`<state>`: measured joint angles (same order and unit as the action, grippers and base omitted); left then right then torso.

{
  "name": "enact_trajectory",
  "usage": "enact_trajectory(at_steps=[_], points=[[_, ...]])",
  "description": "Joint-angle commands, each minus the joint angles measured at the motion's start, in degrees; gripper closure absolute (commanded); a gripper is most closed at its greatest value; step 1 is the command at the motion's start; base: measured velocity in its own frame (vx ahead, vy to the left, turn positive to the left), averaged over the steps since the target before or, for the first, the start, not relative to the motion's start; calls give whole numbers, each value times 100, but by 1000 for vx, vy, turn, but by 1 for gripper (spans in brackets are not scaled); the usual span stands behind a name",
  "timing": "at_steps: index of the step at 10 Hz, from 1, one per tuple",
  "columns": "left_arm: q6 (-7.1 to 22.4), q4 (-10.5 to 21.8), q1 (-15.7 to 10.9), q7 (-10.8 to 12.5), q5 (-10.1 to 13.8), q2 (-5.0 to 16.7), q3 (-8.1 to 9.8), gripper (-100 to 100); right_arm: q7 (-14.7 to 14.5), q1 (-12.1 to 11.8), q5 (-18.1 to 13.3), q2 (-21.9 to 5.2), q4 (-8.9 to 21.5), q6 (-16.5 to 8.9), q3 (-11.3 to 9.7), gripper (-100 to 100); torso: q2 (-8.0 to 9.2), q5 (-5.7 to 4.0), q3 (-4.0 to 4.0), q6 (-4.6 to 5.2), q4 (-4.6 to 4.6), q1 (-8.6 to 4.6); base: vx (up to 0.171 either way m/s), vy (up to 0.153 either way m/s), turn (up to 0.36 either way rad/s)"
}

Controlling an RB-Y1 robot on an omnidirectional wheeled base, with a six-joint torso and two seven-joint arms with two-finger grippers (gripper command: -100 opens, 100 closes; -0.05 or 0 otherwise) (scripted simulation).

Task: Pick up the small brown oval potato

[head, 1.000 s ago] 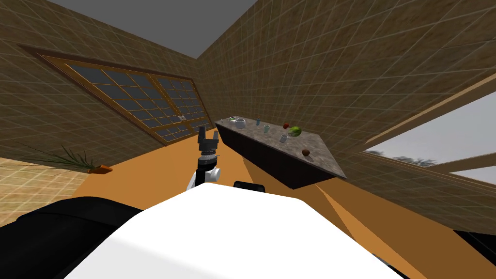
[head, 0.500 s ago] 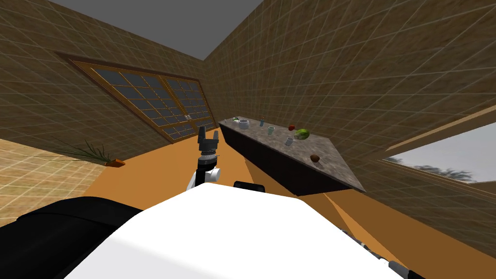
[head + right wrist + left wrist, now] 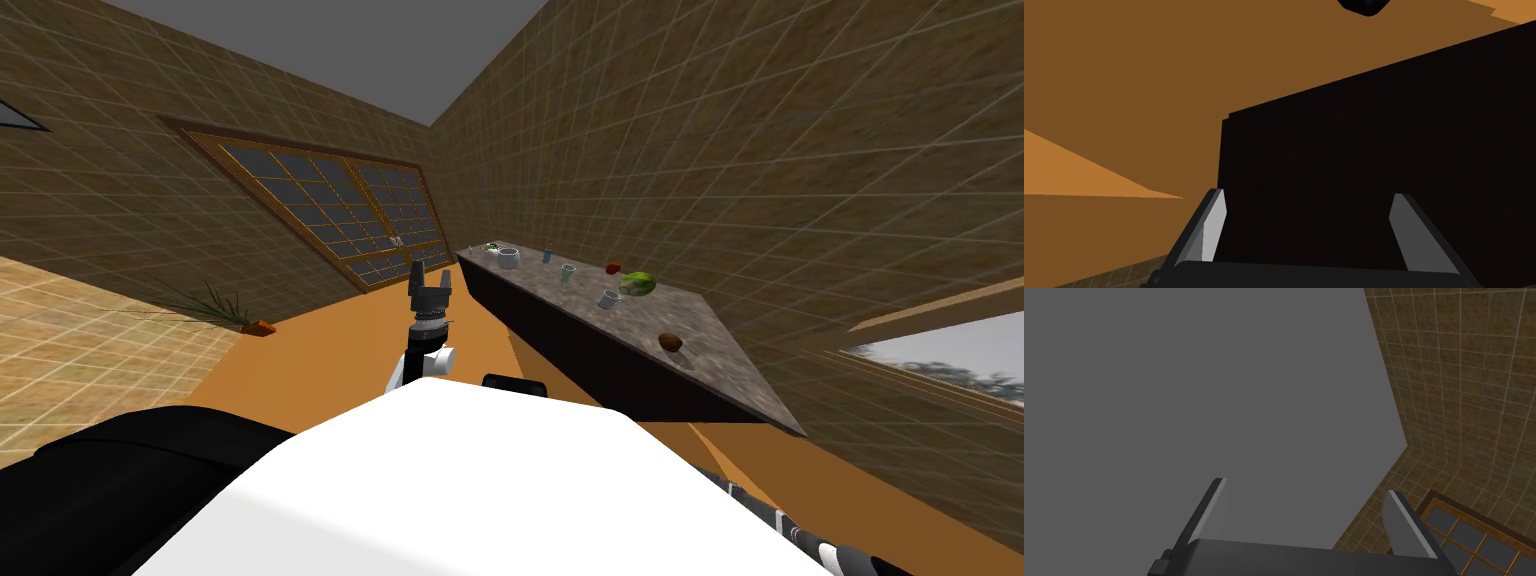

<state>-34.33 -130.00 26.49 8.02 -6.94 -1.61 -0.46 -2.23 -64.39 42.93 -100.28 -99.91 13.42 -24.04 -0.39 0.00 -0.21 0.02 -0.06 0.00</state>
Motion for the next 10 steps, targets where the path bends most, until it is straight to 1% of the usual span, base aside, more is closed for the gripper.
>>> enact_trajectory(at_steps=[1,2,3,5,6,7,8,9,10], points=[[0,0,0,0,0,0,0,0,-3,-15,169,-286,84,-102,-24,-100,0,0,0,0,0,0,105,-5,131],[0,0,0,0,0,0,0,0,6,-29,310,-442,166,-161,-40,-100,-6,-1,-3,-3,-1,-5,160,-27,210],[0,0,0,0,0,0,0,0,6,-29,310,-542,166,-161,-40,-100,-23,-3,-13,-5,-5,-13,130,-27,56],[0,0,1,0,0,0,0,0,26,-33,559,-935,321,-267,-51,-100,-23,-3,-13,-3,-5,-11,179,-34,137],[0,0,1,0,0,1,0,0,26,-33,559,-976,321,-267,-51,-100,-43,-5,-24,-4,-9,-20,139,-54,65],[0,0,1,0,0,1,1,0,35,-24,665,-1162,396,-313,-47,-100,-26,-6,-16,1,-7,-20,108,-68,70],[0,0,0,0,0,1,1,0,35,-24,612,-1162,396,-313,-47,-100,-15,-7,-9,-1,-3,-26,89,-51,60],[0,0,0,0,0,1,1,0,35,-24,665,-1162,396,-313,-47,-100,-4,-7,-3,2,-1,-20,35,-14,7],[0,0,0,0,0,0,0,0,44,-8,756,-1326,470,-354,-36,-100,16,-4,9,5,3,-7,75,-39,81]])
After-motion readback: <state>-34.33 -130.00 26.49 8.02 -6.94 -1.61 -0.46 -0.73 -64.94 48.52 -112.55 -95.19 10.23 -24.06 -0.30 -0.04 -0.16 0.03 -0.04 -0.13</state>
